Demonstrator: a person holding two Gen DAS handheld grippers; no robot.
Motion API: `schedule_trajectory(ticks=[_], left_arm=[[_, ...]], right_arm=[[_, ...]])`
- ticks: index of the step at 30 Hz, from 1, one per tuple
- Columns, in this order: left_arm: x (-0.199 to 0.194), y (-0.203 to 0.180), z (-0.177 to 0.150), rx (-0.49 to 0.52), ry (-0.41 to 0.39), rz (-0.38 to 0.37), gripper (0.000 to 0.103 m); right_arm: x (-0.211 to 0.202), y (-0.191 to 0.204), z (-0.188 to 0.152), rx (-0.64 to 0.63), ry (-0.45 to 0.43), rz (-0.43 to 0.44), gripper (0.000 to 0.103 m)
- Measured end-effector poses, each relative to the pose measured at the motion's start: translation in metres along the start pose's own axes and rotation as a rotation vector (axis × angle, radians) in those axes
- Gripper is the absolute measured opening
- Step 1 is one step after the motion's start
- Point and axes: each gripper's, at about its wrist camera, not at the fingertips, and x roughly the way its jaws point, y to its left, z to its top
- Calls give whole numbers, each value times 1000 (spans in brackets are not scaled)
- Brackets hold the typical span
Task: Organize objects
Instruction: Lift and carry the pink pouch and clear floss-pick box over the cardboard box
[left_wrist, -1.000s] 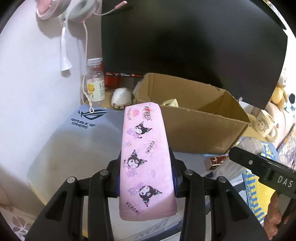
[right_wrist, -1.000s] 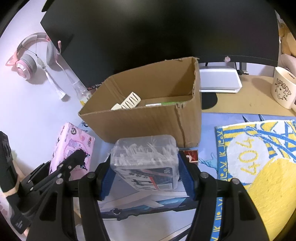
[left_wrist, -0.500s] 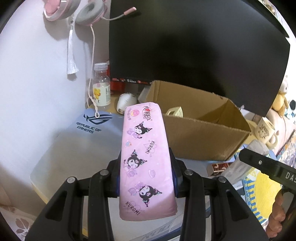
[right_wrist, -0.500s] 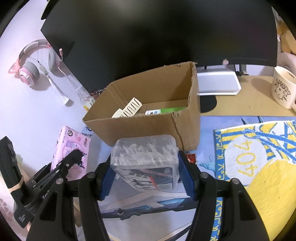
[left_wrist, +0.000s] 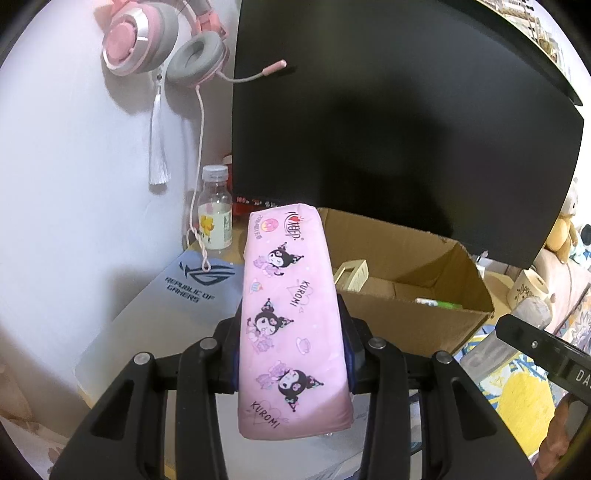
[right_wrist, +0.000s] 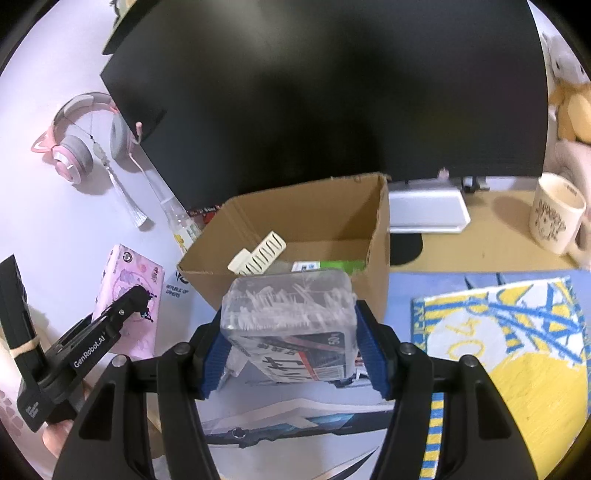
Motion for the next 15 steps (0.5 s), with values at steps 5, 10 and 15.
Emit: schedule_trajectory(ticks=[5,10,15], left_arm=[[1,-2,10,-15,-11,-17,38],[3,-5,22,-18,-28,-25,38],[3,-10,34,-10,-54,-24,38]], right_arm=[[-7,7,10,-24,-20,6,66],[-13,10,21,-30,-45,9,63],[-9,9,29,-25,-49,2,63]])
